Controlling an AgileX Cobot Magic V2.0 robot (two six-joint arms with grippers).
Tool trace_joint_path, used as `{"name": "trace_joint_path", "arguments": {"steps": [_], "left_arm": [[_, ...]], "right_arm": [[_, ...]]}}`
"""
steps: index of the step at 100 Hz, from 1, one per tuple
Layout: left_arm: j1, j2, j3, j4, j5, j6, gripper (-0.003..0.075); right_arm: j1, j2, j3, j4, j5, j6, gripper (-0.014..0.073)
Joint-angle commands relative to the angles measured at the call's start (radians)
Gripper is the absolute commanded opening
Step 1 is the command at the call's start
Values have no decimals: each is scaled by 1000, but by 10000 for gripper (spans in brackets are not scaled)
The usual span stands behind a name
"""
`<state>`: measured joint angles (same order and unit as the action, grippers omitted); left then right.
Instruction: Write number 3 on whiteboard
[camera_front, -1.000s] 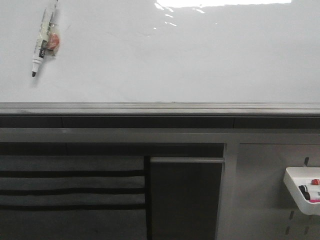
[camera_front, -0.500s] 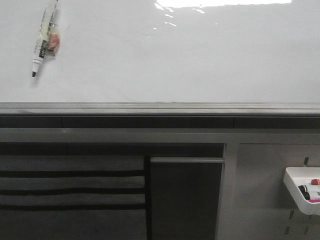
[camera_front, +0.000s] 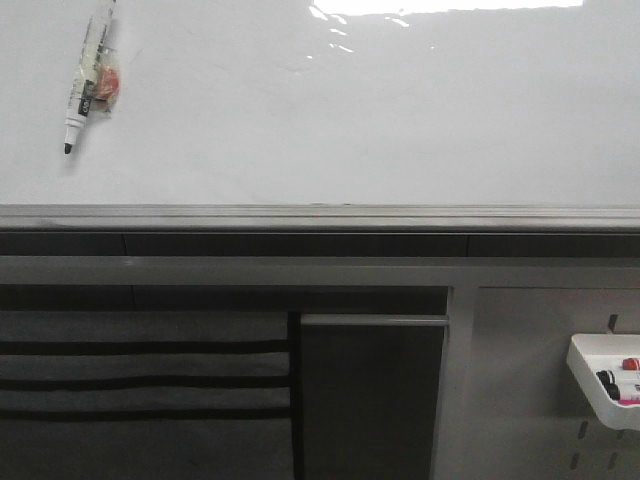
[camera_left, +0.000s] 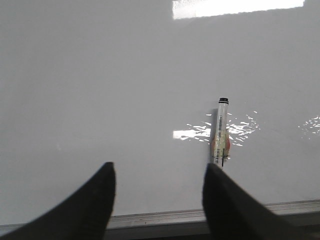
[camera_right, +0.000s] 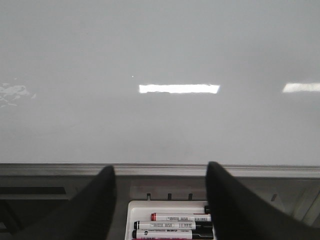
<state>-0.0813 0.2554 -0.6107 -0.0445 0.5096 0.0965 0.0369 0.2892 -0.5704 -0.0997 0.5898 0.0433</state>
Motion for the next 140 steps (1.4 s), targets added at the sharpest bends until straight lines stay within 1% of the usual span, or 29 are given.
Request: {"name": "trace_joint_path", "arguments": {"steps": [1,27,38,49,58,66,71,75,83,86,87,88,93,94,95,99,100,101,102,107,108,109,113,119,130,140], "left_arm": [[3,20,-34,4,-80,-2,521],[3,20,-34,4,-80,-2,522],[3,20,-34,2,-80,-2,508],[-1,20,-26,-32,-83,-2,487],[-31,22,-8,-36,-83,-2,468],[-78,24,14,-36,-83,-2,453],[-105,32,24,-36,-81,2,445],[-125,43,26,-36,-76,2,441],[-156,91,23,-38,-74,2,442],[-164,113,18,-38,-74,2,442],[-168,125,18,-38,-74,2,442],[-170,131,18,-38,-77,2,442],[-182,179,13,-38,-92,2,442],[-186,193,13,-38,-95,3,442],[-188,201,13,-38,-100,5,442],[-197,248,11,-38,-117,7,442],[-200,256,11,-38,-124,7,442],[-204,272,11,-38,-128,7,442],[-204,280,11,-38,-136,7,442],[-218,335,11,-38,-171,7,442],[-221,352,9,-38,-177,7,442],[-221,361,9,-38,-189,7,442],[-232,411,9,-38,-225,7,442],[-239,479,9,-38,-293,8,442],[-249,613,4,-31,-405,8,442],[-249,733,-24,-29,-465,8,442]], "right_arm": [[-9,17,-32,-10,-88,-11,484],[-9,17,-32,-8,-87,-11,483],[-9,17,-32,-8,-87,-11,483],[-9,17,-32,-7,-87,-11,483],[-9,17,-32,11,-85,-11,483],[-9,17,-32,43,-85,-11,483],[-9,17,-36,90,-82,-28,479],[-9,17,-38,156,-80,-63,475],[-9,21,-49,321,-54,-239,475],[-9,26,-55,405,-38,-309,475],[-9,26,-56,405,-34,-327,475],[-9,28,-58,454,-24,-362,475],[-9,38,-67,566,13,-472,475],[-9,37,-67,566,19,-488,475],[-9,41,-69,614,30,-519,475],[-9,47,-71,689,64,-607,476],[-9,49,-71,719,70,-622,476],[-9,49,-71,719,76,-635,476],[-9,52,-71,762,87,-662,475],[-9,60,-71,848,124,-740,476],[-9,59,-71,848,128,-749,476],[-9,62,-71,881,137,-767,476],[-9,65,-71,925,157,-810,476],[-9,67,-71,967,164,-831,476],[-9,67,-72,974,179,-836,476],[-9,67,-72,974,200,-836,476]]}}
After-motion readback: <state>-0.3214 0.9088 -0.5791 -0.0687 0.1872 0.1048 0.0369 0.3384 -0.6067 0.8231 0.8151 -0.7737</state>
